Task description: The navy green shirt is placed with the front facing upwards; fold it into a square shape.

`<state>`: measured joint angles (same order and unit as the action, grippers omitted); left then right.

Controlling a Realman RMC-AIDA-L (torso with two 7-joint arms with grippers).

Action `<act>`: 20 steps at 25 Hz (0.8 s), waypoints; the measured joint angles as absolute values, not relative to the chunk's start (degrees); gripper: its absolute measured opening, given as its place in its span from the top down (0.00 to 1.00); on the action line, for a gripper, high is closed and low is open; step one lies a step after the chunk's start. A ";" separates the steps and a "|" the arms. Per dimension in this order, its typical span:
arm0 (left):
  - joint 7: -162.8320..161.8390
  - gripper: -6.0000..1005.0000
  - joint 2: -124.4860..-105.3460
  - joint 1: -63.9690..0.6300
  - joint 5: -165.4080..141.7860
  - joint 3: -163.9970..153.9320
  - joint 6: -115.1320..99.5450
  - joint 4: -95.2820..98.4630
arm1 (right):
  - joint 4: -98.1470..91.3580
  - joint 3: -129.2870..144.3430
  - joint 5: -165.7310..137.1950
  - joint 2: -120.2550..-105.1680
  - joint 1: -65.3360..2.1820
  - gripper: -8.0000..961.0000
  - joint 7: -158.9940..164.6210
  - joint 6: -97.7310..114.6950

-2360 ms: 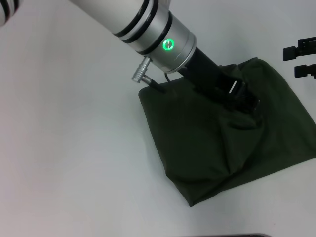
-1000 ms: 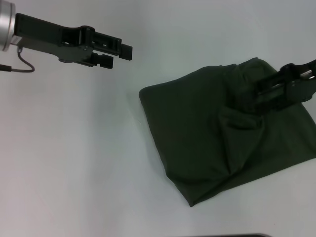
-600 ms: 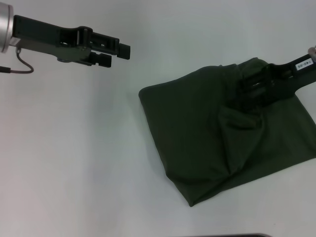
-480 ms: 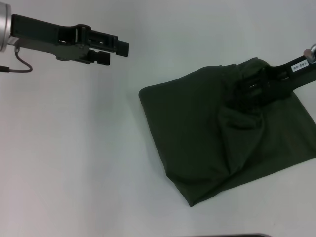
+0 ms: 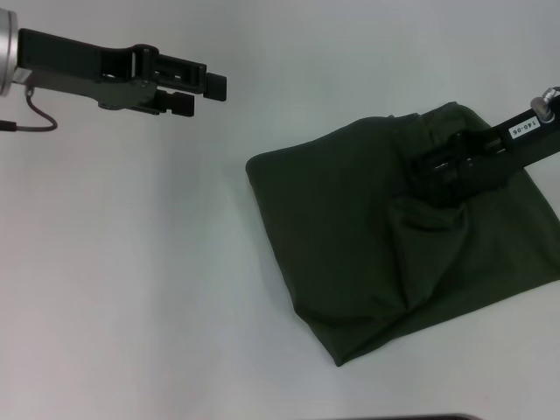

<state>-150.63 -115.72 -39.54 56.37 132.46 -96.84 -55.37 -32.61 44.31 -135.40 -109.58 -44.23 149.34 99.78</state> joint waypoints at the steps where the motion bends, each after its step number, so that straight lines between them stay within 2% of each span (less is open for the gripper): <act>1: -150.59 0.29 -115.76 -39.48 56.39 132.45 -96.85 -55.36 | -32.61 44.35 -135.40 -109.63 -44.27 0.26 149.37 99.78; 15: -150.05 0.30 -116.22 -39.18 56.72 132.45 -96.94 -55.37 | -32.79 47.96 -139.82 -110.23 -44.39 0.26 152.37 97.53; 20: -150.03 0.30 -116.29 -39.34 56.72 132.45 -96.94 -55.37 | -33.25 47.58 -139.56 -110.00 -44.45 0.47 151.94 97.94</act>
<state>-150.03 -116.29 -39.34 56.72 132.45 -96.94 -55.37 -33.25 47.58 -139.56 -110.00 -44.45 151.94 97.94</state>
